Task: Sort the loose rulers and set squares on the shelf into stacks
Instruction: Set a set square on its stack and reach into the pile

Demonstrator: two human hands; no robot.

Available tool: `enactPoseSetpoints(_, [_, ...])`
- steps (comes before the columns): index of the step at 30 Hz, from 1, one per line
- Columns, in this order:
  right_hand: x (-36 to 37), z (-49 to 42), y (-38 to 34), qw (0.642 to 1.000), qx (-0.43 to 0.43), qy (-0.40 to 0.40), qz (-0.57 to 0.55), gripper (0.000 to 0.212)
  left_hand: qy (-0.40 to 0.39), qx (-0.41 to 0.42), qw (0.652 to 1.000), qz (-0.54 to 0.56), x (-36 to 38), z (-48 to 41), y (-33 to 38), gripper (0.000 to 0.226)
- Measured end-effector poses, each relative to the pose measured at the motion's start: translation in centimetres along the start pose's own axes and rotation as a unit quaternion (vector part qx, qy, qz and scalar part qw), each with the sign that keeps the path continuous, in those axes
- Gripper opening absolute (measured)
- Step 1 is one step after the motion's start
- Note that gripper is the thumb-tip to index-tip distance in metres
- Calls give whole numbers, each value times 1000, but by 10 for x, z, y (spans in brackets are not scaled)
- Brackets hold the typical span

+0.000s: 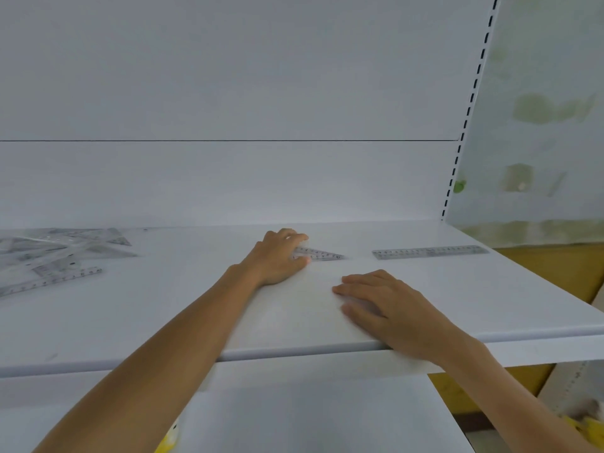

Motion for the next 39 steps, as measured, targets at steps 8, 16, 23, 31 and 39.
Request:
enactPoseSetpoints(8, [-1,1,0,1000,8,-1,-19,39,72,-105,992,-1,-12,10,-13,46])
enactPoseSetpoints(16, [-2,-1,2,999,10,1,-40,38,83,-79,993,5,-9,8,-10,36])
enactPoseSetpoints(23, [-11,-11,9,987,71,-34,-143,27,84,-92,992,26,-23,13,-15,40])
enactPoseSetpoints(31, [-15,-75,-59,985,26,30,-165,24,147,-67,986,26,-81,80,-58,24])
enactPoseSetpoints(39, [22,-166,-243,983,-70,18,-168,31,181,-109,977,0,-149,235,-178,17])
Point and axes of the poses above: each hand's wrist, its own z-axis away from the middle knuckle, its own x-axis out of the palm, y = z × x, the point moved 6 cm from there along -z, towards the middle knuckle, and after that the axes turned 9 degrees about x, right-handed, at the moved point
